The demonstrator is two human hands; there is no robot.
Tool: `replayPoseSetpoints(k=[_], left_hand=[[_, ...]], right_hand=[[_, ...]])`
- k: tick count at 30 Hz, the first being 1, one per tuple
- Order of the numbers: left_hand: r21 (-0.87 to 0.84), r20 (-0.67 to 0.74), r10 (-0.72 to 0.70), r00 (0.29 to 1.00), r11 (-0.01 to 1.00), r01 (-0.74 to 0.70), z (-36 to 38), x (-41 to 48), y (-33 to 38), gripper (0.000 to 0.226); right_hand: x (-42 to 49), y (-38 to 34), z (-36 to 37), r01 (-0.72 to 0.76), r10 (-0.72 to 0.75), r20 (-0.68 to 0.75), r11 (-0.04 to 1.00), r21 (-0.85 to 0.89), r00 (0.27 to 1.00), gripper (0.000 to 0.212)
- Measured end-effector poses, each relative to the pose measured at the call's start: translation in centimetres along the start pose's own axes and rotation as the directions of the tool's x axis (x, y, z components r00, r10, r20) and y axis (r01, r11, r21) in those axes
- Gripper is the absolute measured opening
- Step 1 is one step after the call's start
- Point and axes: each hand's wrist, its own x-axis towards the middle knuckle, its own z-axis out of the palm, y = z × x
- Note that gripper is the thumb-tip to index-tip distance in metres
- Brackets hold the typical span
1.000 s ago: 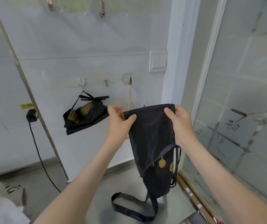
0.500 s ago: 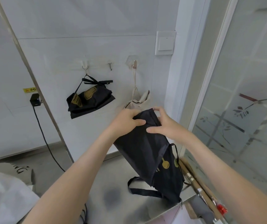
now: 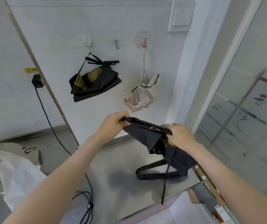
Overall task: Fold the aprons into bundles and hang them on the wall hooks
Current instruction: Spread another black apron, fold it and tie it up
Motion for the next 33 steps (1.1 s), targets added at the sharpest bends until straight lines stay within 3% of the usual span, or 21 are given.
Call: replayPoseSetpoints(k=[3, 5, 9, 13, 15, 17, 19, 24, 26, 28, 30, 31, 33], left_hand=[[0.132, -0.003, 0.103, 0.995, 0.986, -0.102, 0.3, -0.9, -4.1, 0.032], [0.273, 0.028, 0.201, 0.979, 0.941, -0.201, 0.7, -1.4, -7.4, 0.039], [0.537, 0.255, 0.142, 0.956, 0.802, -0.262, 1.8, -4.1, -14.8, 0.038], [0.59, 0.497, -0.163, 0.853, 0.784, -0.194, 2.6, -8.6, -19.3, 0.012], [0.687, 0.501, -0.355, 0.79, 0.717, -0.114, 2.7, -10.4, -21.7, 0.026], [0.728, 0.453, -0.445, 0.772, 0.685, -0.032, 2.7, -11.3, -23.4, 0.043], [0.75, 0.387, -0.481, 0.787, 0.661, 0.035, 3.3, -10.7, -23.9, 0.042], [0.647, 0.392, -0.382, 0.837, 0.761, 0.044, 8.0, -6.7, -22.1, 0.036], [0.605, 0.419, -0.339, 0.842, 0.796, 0.02, 10.2, -5.7, -21.1, 0.041], [0.546, 0.446, -0.312, 0.839, 0.838, 0.021, 12.4, -4.8, -20.4, 0.044], [0.521, 0.473, -0.306, 0.826, 0.854, 0.019, 14.2, -4.2, -19.8, 0.048], [0.532, 0.481, -0.318, 0.817, 0.846, 0.016, 14.9, -3.9, -19.7, 0.051], [0.578, 0.468, -0.374, 0.801, 0.815, 0.043, 16.1, -3.4, -19.7, 0.057]], right_hand=[[0.2, 1.4, 1.7, 0.139, -0.245, -0.322, 0.938, -0.318, 0.914, 0.038], [0.0, 2.0, 3.8, 0.206, -0.364, -0.356, 0.888, -0.411, 0.861, 0.049], [-1.4, 2.3, 10.2, 0.33, -0.387, -0.082, 0.863, -0.384, 0.918, 0.054], [-4.0, 1.3, 16.9, 0.44, -0.354, 0.297, 0.845, -0.305, 0.887, 0.062], [-5.2, 0.5, 19.3, 0.415, -0.304, 0.4, 0.88, -0.229, 0.865, 0.068], [-6.3, 0.2, 21.1, 0.401, -0.291, 0.496, 0.907, -0.129, 0.818, 0.063], [-7.1, -0.2, 21.7, 0.326, -0.248, 0.577, 0.945, -0.033, 0.778, 0.062], [-7.2, 1.5, 19.8, 0.007, -0.101, 0.53, 0.984, 0.177, 0.842, 0.063], [-7.4, 3.3, 19.3, -0.106, 0.033, 0.423, 0.983, 0.15, 0.906, 0.062], [-7.7, 5.2, 18.7, -0.326, 0.303, 0.182, 0.938, 0.118, 0.936, 0.055], [-7.8, 7.4, 18.2, -0.579, 0.586, 0.003, 0.801, 0.154, 0.811, 0.048], [-7.7, 8.4, 18.0, -0.679, 0.696, 0.005, 0.699, 0.223, 0.718, 0.051], [-7.5, 10.6, 17.7, -0.764, 0.818, 0.17, 0.409, 0.499, 0.549, 0.063]])
